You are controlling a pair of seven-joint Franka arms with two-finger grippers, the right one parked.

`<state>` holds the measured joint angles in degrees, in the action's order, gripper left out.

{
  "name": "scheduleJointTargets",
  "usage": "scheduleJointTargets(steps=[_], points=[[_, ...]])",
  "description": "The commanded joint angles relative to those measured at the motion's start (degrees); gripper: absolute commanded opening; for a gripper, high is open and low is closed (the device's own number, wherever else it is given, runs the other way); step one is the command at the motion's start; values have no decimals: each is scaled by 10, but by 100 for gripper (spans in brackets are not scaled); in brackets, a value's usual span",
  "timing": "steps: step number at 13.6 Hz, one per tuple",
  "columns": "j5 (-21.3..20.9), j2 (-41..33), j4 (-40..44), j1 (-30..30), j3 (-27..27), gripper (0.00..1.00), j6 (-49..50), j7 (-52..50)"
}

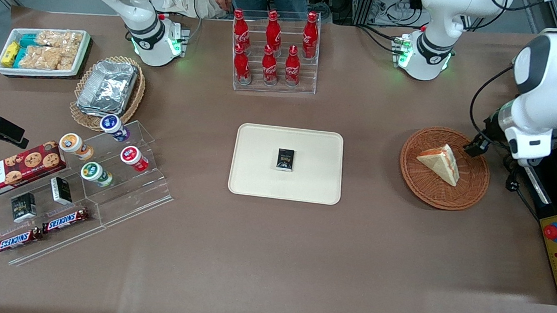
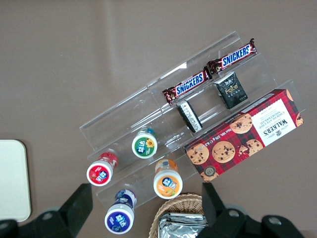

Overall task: Place sandwich from basket to tray
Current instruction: 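Lower the open left gripper over the wrapped sandwich in the basket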

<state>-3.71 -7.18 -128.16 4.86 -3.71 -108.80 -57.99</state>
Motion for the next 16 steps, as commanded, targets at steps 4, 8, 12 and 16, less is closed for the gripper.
scheduleJointTargets(steps=[4,8,12,16], points=[[-10,51,-49,3,4,100,-106,-61],[-10,75,-75,3,21,100,-154,-63],[-10,104,-84,1,21,100,-187,-67],[-9,133,-86,0,20,100,-212,-67]])
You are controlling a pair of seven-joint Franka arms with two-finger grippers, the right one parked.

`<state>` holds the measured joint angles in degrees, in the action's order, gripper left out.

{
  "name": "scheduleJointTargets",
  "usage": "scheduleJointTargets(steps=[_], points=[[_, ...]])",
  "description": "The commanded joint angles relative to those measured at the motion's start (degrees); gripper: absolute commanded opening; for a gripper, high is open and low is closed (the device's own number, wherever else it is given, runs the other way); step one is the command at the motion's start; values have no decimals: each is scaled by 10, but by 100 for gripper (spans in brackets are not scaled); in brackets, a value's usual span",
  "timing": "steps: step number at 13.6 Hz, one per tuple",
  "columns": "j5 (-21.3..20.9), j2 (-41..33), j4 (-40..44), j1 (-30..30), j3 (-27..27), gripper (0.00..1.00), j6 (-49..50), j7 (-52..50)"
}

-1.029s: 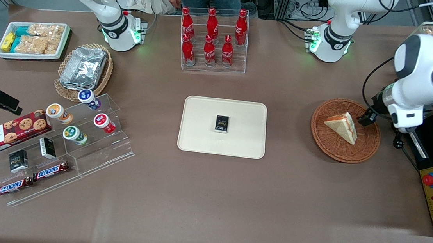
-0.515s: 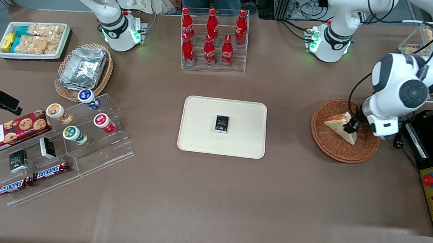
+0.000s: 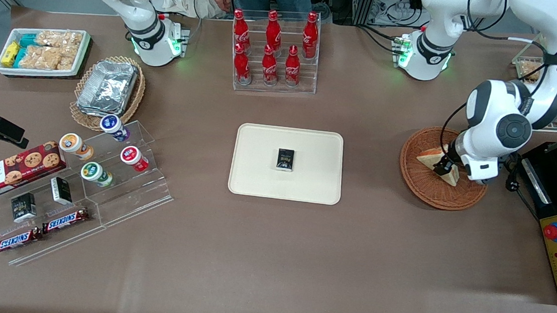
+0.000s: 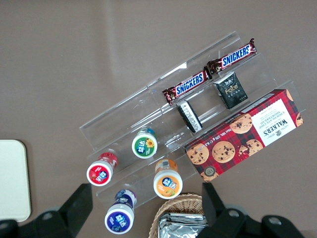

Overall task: Place sandwich from basket to tray
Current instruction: 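Lower the open left gripper over the wrapped sandwich in the basket, then close the left gripper on the sandwich's end and lift it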

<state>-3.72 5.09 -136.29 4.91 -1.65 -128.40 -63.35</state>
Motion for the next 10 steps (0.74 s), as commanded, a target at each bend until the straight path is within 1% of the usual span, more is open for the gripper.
scheduleJointTargets(steps=[1,3,4,5,6,7,8,10], points=[[-9,18,-4,-1,1,100,-17,-13],[-9,23,-4,-3,0,100,-17,-13],[-9,27,-2,-3,0,92,-20,-13],[-9,30,-1,-3,0,69,-27,-13],[-8,32,-1,-5,-1,39,-33,-14],[-8,35,1,-5,-1,17,-35,-14],[-8,34,1,-5,-1,0,-35,-14],[-8,22,2,-4,-1,0,-30,-13]])
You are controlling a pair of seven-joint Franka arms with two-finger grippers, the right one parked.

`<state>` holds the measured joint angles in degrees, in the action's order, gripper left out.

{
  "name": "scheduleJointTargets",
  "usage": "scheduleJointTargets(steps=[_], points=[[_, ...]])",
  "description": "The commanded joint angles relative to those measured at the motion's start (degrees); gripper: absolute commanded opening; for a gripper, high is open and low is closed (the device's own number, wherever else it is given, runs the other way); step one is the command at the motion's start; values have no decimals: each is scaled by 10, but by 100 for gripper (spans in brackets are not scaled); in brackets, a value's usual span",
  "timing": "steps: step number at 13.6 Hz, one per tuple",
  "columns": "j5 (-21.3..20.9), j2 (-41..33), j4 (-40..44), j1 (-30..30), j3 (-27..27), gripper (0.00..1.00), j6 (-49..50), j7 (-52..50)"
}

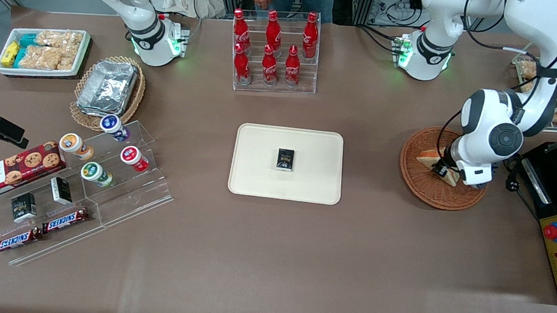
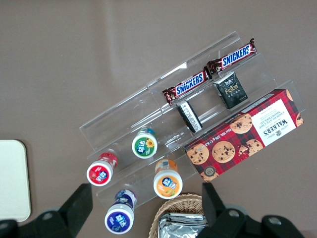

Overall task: Place sandwich from basket to tray
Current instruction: 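Close the left gripper on the sandwich's end and lift it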

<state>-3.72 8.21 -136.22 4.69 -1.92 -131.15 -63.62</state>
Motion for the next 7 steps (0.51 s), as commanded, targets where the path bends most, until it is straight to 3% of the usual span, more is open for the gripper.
scheduleJointTargets(steps=[1,5,7], points=[[-8,-33,2,-1,2,0,4,-5],[-4,-94,59,2,17,0,108,79],[-1,-86,147,4,46,0,203,93]])
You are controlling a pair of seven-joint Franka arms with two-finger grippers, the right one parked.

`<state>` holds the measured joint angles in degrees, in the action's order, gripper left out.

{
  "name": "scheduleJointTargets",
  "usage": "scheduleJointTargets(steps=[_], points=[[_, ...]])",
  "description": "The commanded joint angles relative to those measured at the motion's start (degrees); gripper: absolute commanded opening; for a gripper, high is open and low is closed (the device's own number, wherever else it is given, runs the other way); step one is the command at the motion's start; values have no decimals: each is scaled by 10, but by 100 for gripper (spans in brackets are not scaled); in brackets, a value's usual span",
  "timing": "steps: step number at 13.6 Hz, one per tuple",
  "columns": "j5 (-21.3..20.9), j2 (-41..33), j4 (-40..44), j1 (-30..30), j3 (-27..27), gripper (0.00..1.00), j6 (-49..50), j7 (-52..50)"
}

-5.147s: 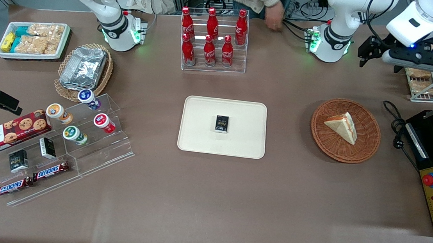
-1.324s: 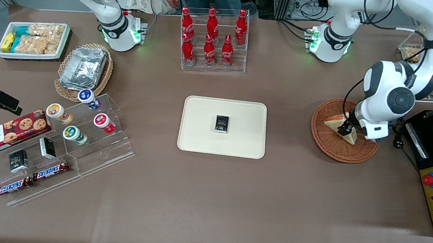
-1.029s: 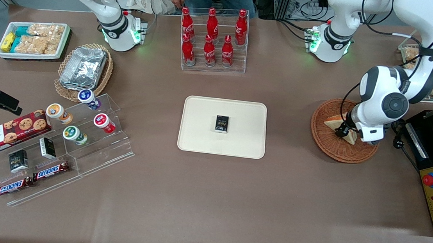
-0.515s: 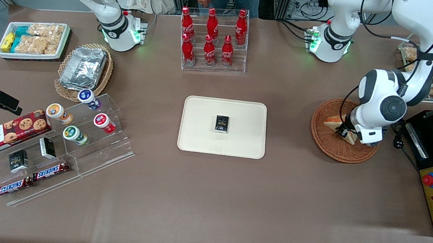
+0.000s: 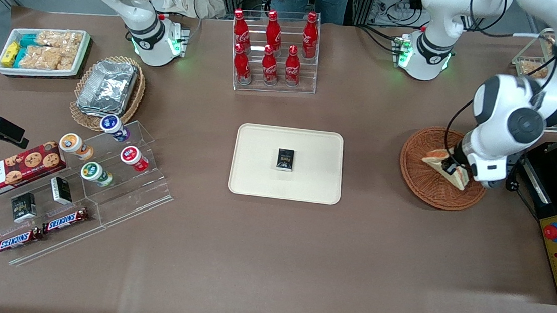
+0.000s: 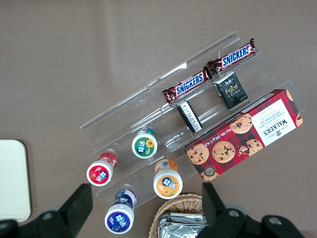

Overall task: Place sandwich from basket to tray
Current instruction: 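Close the left gripper on the sandwich's end and lift it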

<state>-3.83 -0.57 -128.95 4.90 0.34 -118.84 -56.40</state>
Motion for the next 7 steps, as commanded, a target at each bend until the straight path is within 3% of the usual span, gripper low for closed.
scheduleJointTargets(steps=[1,3,5,7], points=[[2,20,125,3,26,0,122,23],[9,35,199,6,44,0,175,53],[55,27,228,9,55,0,212,112],[62,27,255,12,104,0,247,121]])
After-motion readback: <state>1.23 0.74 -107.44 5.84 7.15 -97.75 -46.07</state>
